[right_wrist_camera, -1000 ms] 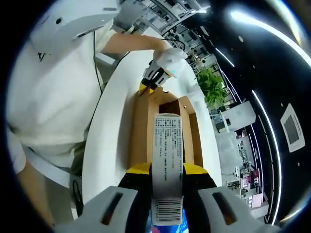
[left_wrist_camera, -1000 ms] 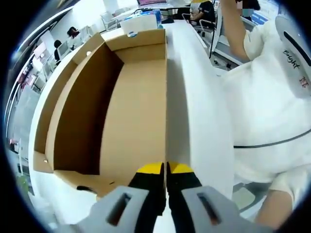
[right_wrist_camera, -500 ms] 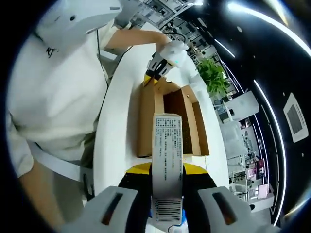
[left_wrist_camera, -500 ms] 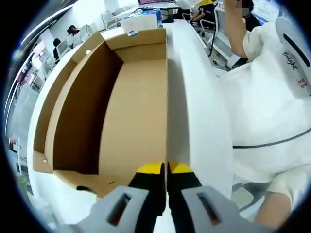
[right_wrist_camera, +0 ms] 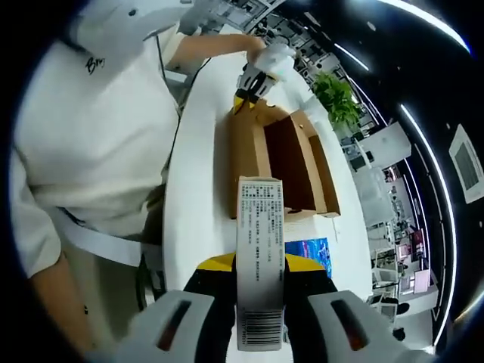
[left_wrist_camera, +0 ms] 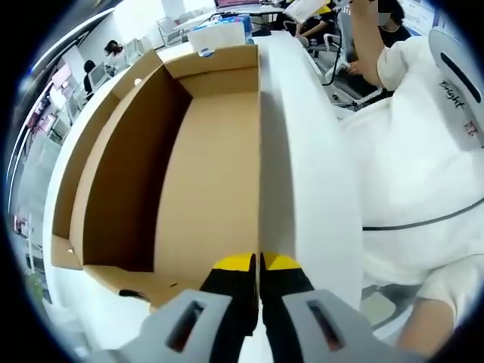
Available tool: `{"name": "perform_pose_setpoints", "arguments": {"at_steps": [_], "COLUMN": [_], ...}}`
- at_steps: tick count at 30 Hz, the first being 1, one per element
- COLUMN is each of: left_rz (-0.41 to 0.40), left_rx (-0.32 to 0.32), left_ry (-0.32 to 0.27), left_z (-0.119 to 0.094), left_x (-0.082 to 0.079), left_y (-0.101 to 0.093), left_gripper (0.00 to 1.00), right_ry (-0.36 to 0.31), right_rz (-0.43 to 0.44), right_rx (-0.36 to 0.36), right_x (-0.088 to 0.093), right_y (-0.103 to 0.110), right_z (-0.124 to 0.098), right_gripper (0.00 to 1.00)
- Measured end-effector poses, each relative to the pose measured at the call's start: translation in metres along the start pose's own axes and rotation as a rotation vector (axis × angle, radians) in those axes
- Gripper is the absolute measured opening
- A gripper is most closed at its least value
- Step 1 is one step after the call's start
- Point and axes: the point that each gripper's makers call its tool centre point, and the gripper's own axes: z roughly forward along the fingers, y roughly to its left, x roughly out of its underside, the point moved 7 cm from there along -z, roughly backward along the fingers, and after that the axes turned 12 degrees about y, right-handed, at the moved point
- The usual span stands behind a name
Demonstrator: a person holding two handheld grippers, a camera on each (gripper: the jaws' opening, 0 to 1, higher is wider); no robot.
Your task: Operate the shoe box by opening the lid, removing the specified soft item, and placing it in the target area until the item is outside and the box remains undamaged.
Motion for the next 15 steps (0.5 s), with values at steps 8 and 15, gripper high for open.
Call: {"name": "perform_pose_setpoints", "arguments": {"at_steps": [8, 15], "left_rz": [0.001, 0.003], "left_rx": [0.001, -0.004], "left_ry": [-0.001, -0.003], "left_z": [0.0, 0.0], "left_x": [0.0, 0.0], "left_y": [0.0, 0.0], "left_gripper": [0.01, 0.01], "right_ry": [0.022, 0.031], "right_rz": [0.032, 0.058], "right_rx": [-0.064, -0.112], "right_x": [0.003, 0.009], "right_y": [0.014, 0.014], "right_z": [0.017, 0.031], "right_gripper": [0.21, 0.21]}}
